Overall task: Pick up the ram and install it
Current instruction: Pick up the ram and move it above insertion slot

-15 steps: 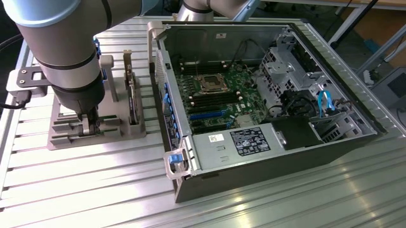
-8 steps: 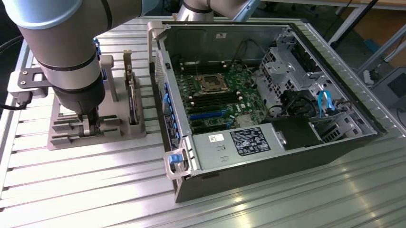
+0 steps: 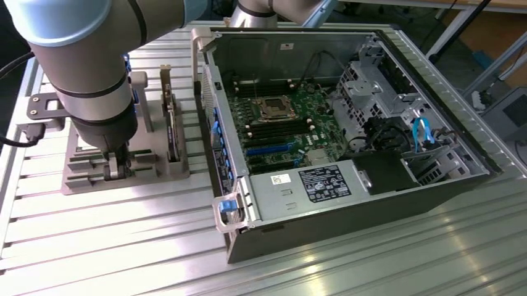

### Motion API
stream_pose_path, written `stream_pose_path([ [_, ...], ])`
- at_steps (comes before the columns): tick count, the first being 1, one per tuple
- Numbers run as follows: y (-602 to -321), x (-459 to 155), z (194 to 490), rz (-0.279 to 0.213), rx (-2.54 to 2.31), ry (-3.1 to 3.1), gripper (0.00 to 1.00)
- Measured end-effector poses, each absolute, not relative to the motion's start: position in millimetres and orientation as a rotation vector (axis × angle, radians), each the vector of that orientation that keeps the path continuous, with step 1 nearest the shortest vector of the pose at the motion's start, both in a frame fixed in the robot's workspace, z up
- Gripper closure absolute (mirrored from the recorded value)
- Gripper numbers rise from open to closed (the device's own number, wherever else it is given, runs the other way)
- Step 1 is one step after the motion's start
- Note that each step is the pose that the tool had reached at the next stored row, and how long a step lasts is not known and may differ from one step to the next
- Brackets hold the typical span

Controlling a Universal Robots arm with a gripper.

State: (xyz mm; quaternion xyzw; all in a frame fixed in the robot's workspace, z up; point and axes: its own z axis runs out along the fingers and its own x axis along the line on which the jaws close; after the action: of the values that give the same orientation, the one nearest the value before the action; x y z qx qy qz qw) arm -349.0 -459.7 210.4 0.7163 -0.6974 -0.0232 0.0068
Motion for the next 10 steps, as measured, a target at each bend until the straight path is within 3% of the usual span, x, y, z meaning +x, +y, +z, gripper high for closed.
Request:
stream_pose_path([
  [10, -459.7, -349.0, 208.1, -0.073, 2.240, -2.182, 0.76],
])
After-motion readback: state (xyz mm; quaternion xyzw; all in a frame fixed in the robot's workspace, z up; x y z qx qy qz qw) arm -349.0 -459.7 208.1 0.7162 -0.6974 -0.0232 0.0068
